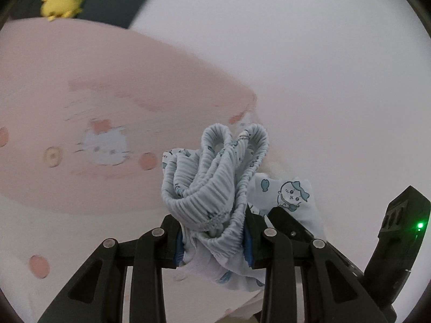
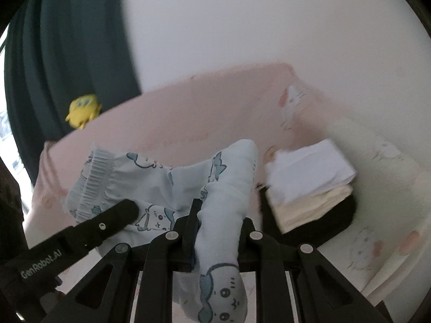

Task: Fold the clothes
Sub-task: 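Carry the bundle with both grippers toward the stack of folded clothes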

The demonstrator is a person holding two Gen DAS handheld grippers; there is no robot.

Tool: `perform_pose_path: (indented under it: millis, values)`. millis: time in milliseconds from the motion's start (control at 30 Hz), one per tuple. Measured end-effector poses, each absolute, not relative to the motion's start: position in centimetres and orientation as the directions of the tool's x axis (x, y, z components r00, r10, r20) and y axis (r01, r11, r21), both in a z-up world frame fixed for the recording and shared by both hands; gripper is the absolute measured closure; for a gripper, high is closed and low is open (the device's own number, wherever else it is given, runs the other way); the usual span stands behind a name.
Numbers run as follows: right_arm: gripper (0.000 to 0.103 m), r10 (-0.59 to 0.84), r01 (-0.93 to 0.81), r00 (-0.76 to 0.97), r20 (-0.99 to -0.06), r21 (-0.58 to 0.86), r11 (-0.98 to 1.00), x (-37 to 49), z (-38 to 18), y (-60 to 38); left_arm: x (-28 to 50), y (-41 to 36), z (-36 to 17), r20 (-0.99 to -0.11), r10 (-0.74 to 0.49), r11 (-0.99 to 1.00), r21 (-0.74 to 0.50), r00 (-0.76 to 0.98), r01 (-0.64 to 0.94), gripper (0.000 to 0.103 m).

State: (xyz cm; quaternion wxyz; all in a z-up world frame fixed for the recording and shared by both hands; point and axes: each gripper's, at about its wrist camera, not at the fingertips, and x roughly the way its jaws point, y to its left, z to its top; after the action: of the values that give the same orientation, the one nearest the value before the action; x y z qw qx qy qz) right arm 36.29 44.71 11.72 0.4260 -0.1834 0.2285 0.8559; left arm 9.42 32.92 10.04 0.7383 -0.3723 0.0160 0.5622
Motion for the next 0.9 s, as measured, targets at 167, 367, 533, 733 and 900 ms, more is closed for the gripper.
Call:
perform_pose_path:
  millis: [167,367,533,733,900]
  values:
    - [0.087,0.708,-0.861,-0.5,-0.499,0.202,-0.466,39.5,13.6,47.1,13.0,36.4,11.8,-0.41,0.793,0.19,-0.537,0.451,-0.822,0.073]
    - [0.087,0.764,-0.91,-0.401,-0.506,0.126,-0.395,41.1,14.4,50.4,16.3,40.9,11.9,-0.395,0.757,0.284,-0.518,0.52,-0.807,0.073]
    - [0.087,0.763,-0.924,-0.365,-0.533,0.106,-0.368,41.7,13.9,53.6,18.2,45.3,10.8,-0.385,0.739,0.341,-0.493,0.552,-0.8,0.073]
    - [0.087,0.745,-0.92,-0.371,-0.554,0.11,-0.377,41.8,12.9,58.4,19.4,50.5,8.3,-0.392,0.682,0.368,-0.546,0.618,-0.752,0.073]
    - [0.087,0.719,-0.901,-0.414,-0.558,0.138,-0.411,41.3,12.3,61.7,18.1,53.8,6.4,-0.339,0.662,0.33,-0.668,0.668,-0.667,0.073]
